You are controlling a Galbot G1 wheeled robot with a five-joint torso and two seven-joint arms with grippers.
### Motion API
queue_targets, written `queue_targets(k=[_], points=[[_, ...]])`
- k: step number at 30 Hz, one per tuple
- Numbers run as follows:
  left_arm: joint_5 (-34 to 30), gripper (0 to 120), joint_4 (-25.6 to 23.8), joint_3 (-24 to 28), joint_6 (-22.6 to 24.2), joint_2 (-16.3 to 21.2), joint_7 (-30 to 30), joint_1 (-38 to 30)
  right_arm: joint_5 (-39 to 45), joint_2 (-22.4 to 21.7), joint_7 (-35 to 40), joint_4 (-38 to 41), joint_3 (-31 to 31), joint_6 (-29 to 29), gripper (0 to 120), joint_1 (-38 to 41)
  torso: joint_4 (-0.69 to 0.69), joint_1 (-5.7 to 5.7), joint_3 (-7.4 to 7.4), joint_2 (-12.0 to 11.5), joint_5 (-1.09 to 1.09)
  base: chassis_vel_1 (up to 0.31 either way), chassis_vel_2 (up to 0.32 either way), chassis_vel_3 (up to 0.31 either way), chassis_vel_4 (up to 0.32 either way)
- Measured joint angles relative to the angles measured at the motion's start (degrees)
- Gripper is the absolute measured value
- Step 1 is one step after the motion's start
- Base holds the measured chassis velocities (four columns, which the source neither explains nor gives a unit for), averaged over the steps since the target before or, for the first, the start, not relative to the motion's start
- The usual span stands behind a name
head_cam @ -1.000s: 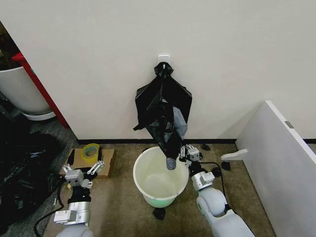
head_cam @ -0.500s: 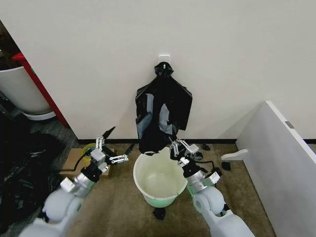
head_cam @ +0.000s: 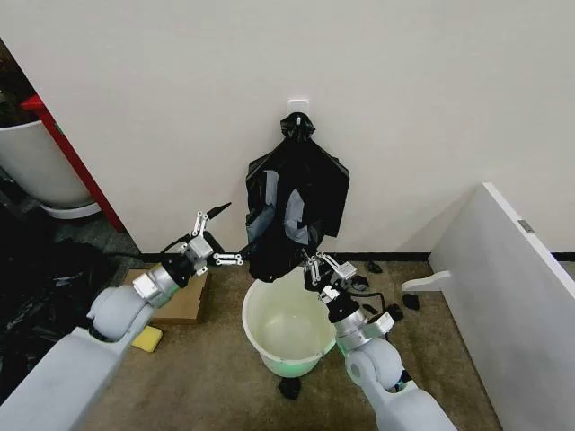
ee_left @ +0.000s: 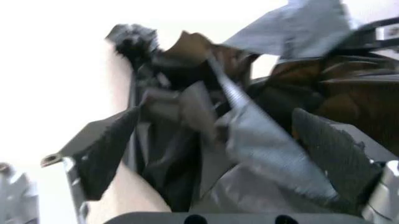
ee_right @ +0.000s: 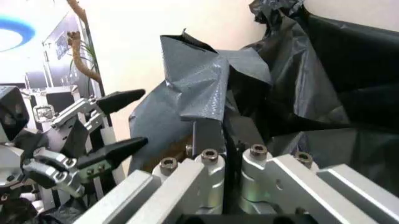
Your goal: Place the garbage bag over the trash bin.
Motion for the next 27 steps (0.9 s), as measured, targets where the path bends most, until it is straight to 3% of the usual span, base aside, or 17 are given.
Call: queue_targets(k=[7, 13, 25, 27], points=[[11.11, 63, 0.64, -1.99, -2.13, -1.57, 3.91, -1.1, -0.38, 0.44, 0.0, -0.2, -0.11, -0.12, 0, 0.2, 0.0, 0.0, 0.0, 0.0, 0.0, 0.0, 0.0, 0.0, 0.0], [15.35, 45, 0.9, -3.11, -0.41, -2.32, 4.56, -1.07, -0.45, 0.46, -0.11, 0.2, -0.15, -0.14, 0, -0.02, 0.0, -0.01, 0.0, 0.0, 0.0, 0.0, 0.0, 0.0, 0.0], [14.17, 1, 0.44, -4.93, 1.33, -3.2, 2.68, 0.65, -0.69, 0.16, -0.2, 1.29, 0.08, -0.13, 0, -0.79, 0.0, -0.01, -0.01, 0.01, 0.0, 0.0, 0.0, 0.0, 0.0], [11.67, 0, 0.29, -5.26, 1.82, -3.29, 1.87, 1.24, -0.56, -0.01, -0.2, 1.62, 0.16, -0.13, 0, -0.97, -0.01, -0.01, 0.0, 0.01, 0.0, 0.0, 0.0, 0.0, 0.0]])
